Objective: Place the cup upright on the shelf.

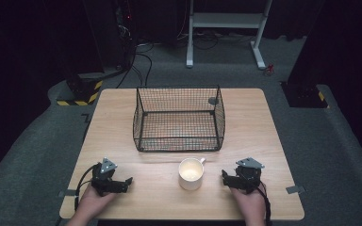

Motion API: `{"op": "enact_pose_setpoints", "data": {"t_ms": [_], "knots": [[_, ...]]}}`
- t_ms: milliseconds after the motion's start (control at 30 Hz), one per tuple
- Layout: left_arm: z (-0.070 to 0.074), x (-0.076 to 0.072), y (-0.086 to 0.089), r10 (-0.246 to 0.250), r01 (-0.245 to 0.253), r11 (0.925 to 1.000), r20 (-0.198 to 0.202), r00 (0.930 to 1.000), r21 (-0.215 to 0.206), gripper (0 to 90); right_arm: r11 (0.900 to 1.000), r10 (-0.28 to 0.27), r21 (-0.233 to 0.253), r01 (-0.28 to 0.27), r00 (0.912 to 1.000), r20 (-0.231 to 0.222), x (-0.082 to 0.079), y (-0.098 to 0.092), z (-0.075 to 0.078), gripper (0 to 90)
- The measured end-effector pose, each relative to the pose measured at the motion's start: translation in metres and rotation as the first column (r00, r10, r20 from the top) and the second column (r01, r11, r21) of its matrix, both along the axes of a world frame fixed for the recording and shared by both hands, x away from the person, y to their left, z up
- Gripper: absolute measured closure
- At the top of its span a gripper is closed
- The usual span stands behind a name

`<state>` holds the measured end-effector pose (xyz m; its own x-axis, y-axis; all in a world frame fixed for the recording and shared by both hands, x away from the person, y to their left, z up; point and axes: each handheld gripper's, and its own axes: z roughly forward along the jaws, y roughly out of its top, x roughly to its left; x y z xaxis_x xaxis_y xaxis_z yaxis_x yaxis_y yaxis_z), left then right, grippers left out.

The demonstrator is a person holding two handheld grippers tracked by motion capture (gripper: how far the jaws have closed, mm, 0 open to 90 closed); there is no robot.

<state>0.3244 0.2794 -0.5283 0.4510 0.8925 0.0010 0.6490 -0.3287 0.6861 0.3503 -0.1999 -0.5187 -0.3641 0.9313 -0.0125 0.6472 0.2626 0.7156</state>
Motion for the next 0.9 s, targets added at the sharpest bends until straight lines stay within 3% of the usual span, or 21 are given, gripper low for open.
{"op": "enact_pose_setpoints", "data": {"t_ms": [433, 567, 900], "knots": [[0.0, 0.001, -0.001, 0.009, -0.009, 0.9999, -0.001, 1.0, 0.006, 0.0, 0.997, 0.06, 0.035, -0.062, 0.9967, 0.055, -0.007, 0.009, 0.015, 8.7], [0.001, 0.001, 0.0, 0.033, -0.033, 0.9994, -0.002, 0.9994, 0.01, 0.0, 0.996, 0.073, 0.05, -0.077, 0.9949, 0.07, -0.008, 0.011, 0.019, 8.7], [0.0, 0.001, 0.001, 0.039, -0.039, 0.9992, 0.003, 0.9992, 0.002, 0.0, 0.99, 0.124, 0.058, -0.132, 0.9843, 0.125, -0.017, 0.021, 0.035, 8.7]]}}
